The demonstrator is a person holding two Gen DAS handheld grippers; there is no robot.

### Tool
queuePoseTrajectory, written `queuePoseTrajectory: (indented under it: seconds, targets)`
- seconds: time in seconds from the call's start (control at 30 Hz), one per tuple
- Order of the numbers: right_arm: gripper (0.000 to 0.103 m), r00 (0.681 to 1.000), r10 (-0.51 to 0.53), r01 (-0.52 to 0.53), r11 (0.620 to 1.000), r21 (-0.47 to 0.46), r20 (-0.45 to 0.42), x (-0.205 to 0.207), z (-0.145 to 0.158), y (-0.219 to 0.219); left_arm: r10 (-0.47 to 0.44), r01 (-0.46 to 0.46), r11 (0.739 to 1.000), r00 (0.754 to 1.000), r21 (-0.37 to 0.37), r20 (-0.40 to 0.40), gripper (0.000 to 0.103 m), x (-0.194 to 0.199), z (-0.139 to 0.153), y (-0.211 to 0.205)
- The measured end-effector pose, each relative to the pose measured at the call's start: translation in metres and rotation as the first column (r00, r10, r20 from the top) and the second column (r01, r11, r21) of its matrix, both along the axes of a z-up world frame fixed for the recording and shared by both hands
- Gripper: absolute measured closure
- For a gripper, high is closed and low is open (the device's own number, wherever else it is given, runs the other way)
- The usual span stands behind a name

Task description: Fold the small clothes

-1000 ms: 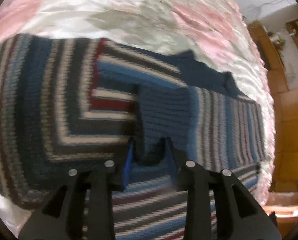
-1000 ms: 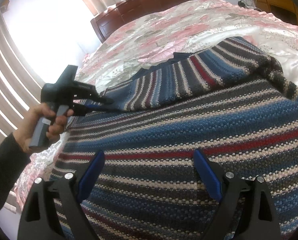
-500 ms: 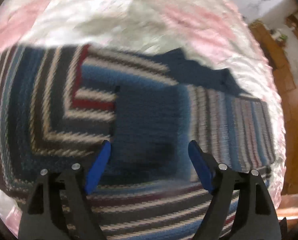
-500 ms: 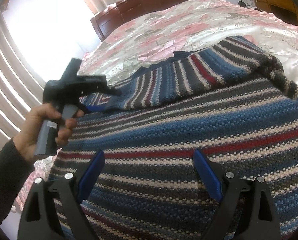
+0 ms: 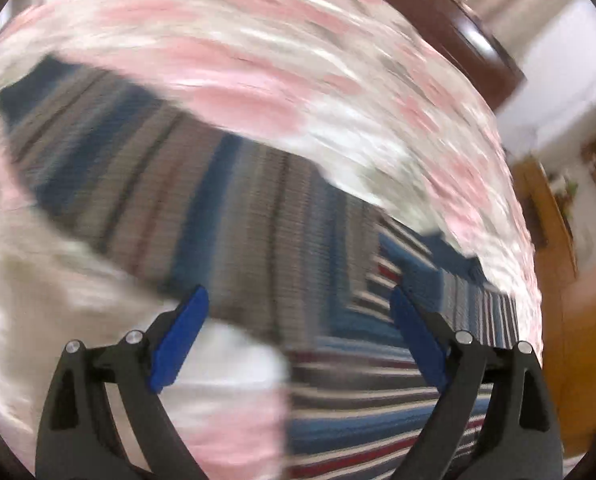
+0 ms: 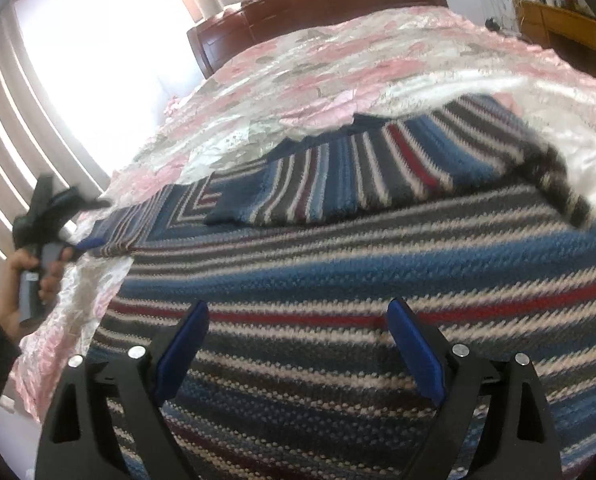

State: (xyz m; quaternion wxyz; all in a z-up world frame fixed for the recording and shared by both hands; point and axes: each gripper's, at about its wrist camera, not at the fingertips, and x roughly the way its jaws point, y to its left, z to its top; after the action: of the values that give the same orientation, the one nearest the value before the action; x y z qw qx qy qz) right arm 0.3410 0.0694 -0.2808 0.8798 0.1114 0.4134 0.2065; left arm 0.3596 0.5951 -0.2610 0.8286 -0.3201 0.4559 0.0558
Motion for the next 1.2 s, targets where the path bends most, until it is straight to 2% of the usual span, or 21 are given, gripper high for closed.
queuePoseTrajectory:
  seconds: [0.07, 0.13, 0.27, 0.33, 0.4, 0.47, 0.53, 0.57, 0.67, 0.7, 0.8, 0.87, 0.93, 0.97, 1.13, 1.2]
  targets:
    - [0.011, 0.999, -0.016, 0.016, 1.0, 0.006, 0.034, 0.004, 0.014, 0.0, 0.076, -0.076, 0.996, 0.997, -0.039, 0.001, 0.012, -0.016, 0.001, 0.046]
    - [0.006, 0.996, -0.046, 0.046, 0.999, 0.002, 0.073, 0.012, 0.025, 0.003, 0.127, -0.128, 0.99, 0.992, -0.061, -0.008, 0.012, -0.025, 0.002, 0.082]
    - [0.005, 0.992, -0.012, 0.022, 0.997, -0.078, 0.128, 0.035, 0.04, 0.029, 0.222, -0.222, 0.97, 0.975, -0.098, -0.013, 0.012, -0.033, -0.001, 0.137]
    - [0.005, 0.993, -0.025, 0.03, 0.999, -0.044, 0.119, 0.039, 0.041, 0.035, 0.256, -0.254, 0.962, 0.967, -0.095, 0.006, 0.012, -0.04, 0.002, 0.167]
    - [0.005, 0.995, -0.025, 0.026, 1.0, -0.012, 0.101, 0.041, 0.034, 0.043, 0.28, -0.28, 0.958, 0.96, -0.064, -0.01, 0.012, -0.039, 0.0, 0.189]
    - [0.005, 0.992, -0.021, 0.026, 0.999, -0.041, 0.123, 0.038, 0.023, 0.053, 0.301, -0.302, 0.953, 0.953, -0.033, -0.021, 0.012, -0.04, -0.003, 0.213]
    - [0.005, 0.991, -0.02, 0.028, 0.998, -0.06, 0.13, 0.039, 0.017, 0.059, 0.31, -0.311, 0.95, 0.95, -0.04, -0.035, 0.012, -0.04, -0.012, 0.233]
    - [0.006, 0.993, -0.013, 0.02, 0.998, -0.06, 0.118, 0.041, 0.015, 0.062, 0.317, -0.318, 0.947, 0.948, -0.044, -0.032, 0.012, -0.04, -0.015, 0.24]
    - [0.024, 0.993, 0.038, -0.03, 0.997, -0.073, 0.11, 0.045, 0.017, 0.071, 0.323, -0.322, 0.943, 0.946, -0.082, 0.002, 0.014, -0.032, -0.021, 0.258]
    - [0.026, 0.992, 0.061, -0.05, 0.994, -0.096, 0.115, 0.045, 0.017, 0.074, 0.318, -0.315, 0.945, 0.948, -0.093, 0.025, 0.018, -0.027, -0.02, 0.26]
    - [0.025, 0.988, 0.079, -0.062, 0.989, -0.133, 0.131, 0.042, 0.013, 0.075, 0.309, -0.302, 0.943, 0.95, -0.139, 0.036, 0.026, -0.017, -0.029, 0.268]
    - [0.02, 0.992, 0.047, -0.035, 0.993, -0.109, 0.115, 0.042, 0.008, 0.07, 0.321, -0.311, 0.937, 0.946, -0.161, 0.039, 0.037, -0.016, -0.035, 0.269]
    - [0.019, 0.995, 0.042, -0.033, 0.994, -0.101, 0.088, 0.044, -0.001, 0.07, 0.346, -0.332, 0.924, 0.937, -0.19, 0.049, 0.049, -0.02, -0.041, 0.271]
    - [0.019, 0.996, 0.044, -0.035, 0.994, -0.105, 0.082, 0.044, -0.003, 0.071, 0.353, -0.337, 0.921, 0.934, -0.195, 0.052, 0.052, -0.022, -0.043, 0.272]
    - [0.019, 0.994, 0.065, -0.055, 0.991, -0.121, 0.087, 0.041, -0.005, 0.075, 0.379, -0.366, 0.918, 0.922, -0.152, 0.074, 0.062, -0.027, -0.036, 0.274]
    - [0.019, 0.995, 0.059, -0.049, 0.992, -0.117, 0.082, 0.041, -0.006, 0.074, 0.393, -0.381, 0.914, 0.917, -0.14, 0.066, 0.063, -0.026, -0.035, 0.276]
